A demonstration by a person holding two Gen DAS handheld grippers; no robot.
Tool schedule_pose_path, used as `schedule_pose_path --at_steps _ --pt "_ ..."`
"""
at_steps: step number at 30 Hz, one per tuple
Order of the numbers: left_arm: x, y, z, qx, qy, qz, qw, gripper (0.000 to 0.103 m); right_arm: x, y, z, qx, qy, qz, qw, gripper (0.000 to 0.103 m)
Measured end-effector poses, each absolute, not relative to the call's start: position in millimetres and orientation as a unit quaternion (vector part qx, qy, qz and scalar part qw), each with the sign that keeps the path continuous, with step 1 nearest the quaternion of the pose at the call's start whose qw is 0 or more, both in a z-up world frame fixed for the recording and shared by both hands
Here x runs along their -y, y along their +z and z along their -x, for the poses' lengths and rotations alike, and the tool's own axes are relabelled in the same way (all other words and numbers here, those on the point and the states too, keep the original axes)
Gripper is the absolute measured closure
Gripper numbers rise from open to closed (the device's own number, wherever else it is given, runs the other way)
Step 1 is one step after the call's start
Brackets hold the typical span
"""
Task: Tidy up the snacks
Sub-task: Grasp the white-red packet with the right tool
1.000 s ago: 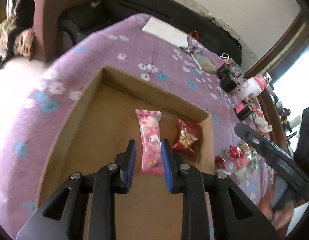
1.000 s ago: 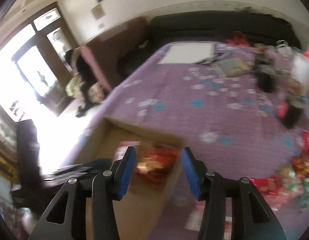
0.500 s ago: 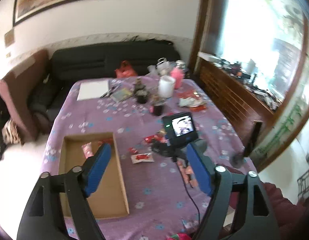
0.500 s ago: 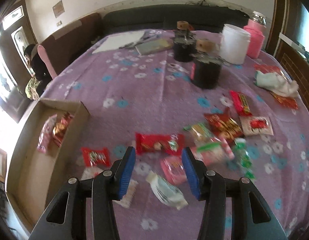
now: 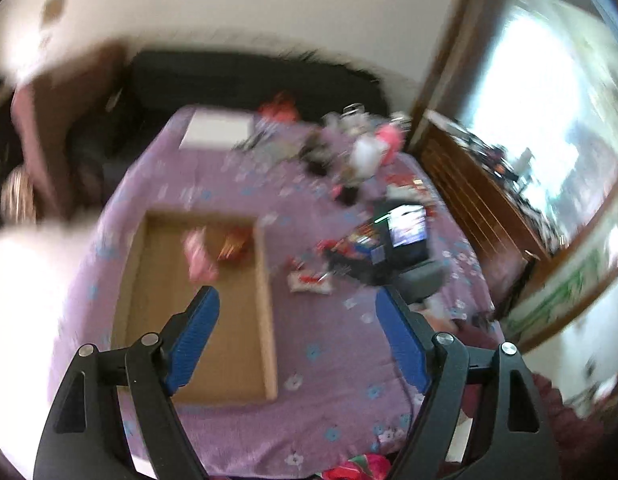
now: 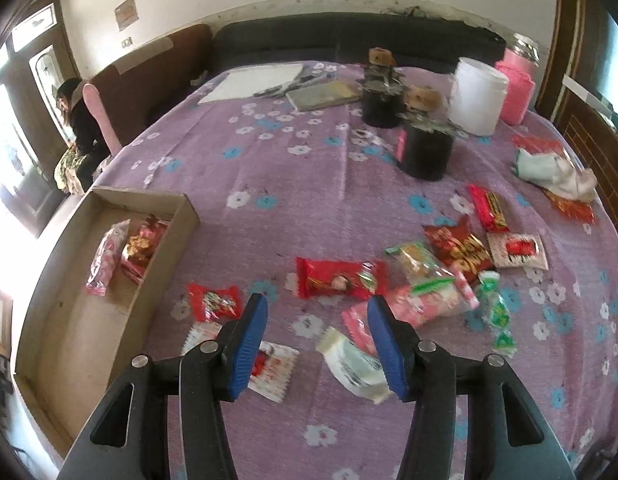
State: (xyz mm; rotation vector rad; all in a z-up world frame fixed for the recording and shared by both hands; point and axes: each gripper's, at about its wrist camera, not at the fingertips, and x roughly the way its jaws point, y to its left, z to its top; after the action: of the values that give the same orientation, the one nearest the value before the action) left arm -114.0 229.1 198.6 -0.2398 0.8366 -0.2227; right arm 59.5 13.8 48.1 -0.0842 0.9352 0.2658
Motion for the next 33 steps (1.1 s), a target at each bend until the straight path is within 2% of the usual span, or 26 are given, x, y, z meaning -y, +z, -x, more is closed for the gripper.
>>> schedule_pose_path --at_steps 5,10,12,13,16,21,23,25,27,28,29,33 --pt "-280.3 132.2 118.7 -0.428 -0.033 0.189 0.883 0.022 -39.0 35.3 -70.2 -0.471 0.151 0.040 0.868 0.049" --pt "-299.2 100.7 128.9 -0.424 0.000 0.232 0.875 0.022 -69.8 15.0 -80.0 -0.492 0.167 0.046 0.853 0.050" --pt "-302.4 94.9 132.3 -0.419 0.001 0.245 0.874 0.022 -82.5 7.4 -83.1 -0.497 0.169 0.052 0.849 0.061" --pt "-301.8 93.5 133.4 -0.417 0.002 0.246 0.875 0.022 -85.6 4.1 -83.6 -0.504 0.171 0.052 0.845 0.076" --pt "-304.2 90.0 140.6 -0.411 -0.003 0.248 0.877 0.022 -89.9 4.3 -74.6 -0.507 0.177 0.068 0.841 0.087" --pt "-297.0 88.1 143.3 -0.409 -0.016 0.243 0.879 0.022 -68.6 2.9 -34.7 -0.520 0.180 0.095 0.829 0.087" --pt "-291.8 87.2 143.0 -0.411 -0.022 0.242 0.879 0.022 -54.8 3.4 -17.2 -0.526 0.178 0.106 0.825 0.083" --pt "-283.5 86.6 143.6 -0.412 -0.031 0.236 0.879 0.022 -36.5 11.3 -2.1 -0.526 0.198 0.092 0.822 0.083" --pt "-272.0 86.7 144.3 -0.413 -0.038 0.225 0.881 0.022 -6.5 30.8 8.1 -0.498 0.210 0.041 0.841 0.075" --pt "-266.6 86.6 144.5 -0.414 -0.042 0.221 0.882 0.022 8.6 39.7 11.4 -0.481 0.192 0.028 0.855 0.063" --pt "-261.3 86.6 144.5 -0.415 -0.044 0.216 0.883 0.022 22.7 47.4 13.3 -0.466 0.168 0.022 0.869 0.056" --pt "-229.0 87.1 144.5 -0.421 -0.067 0.186 0.885 0.022 43.5 44.9 7.2 -0.471 0.154 -0.006 0.868 0.056"
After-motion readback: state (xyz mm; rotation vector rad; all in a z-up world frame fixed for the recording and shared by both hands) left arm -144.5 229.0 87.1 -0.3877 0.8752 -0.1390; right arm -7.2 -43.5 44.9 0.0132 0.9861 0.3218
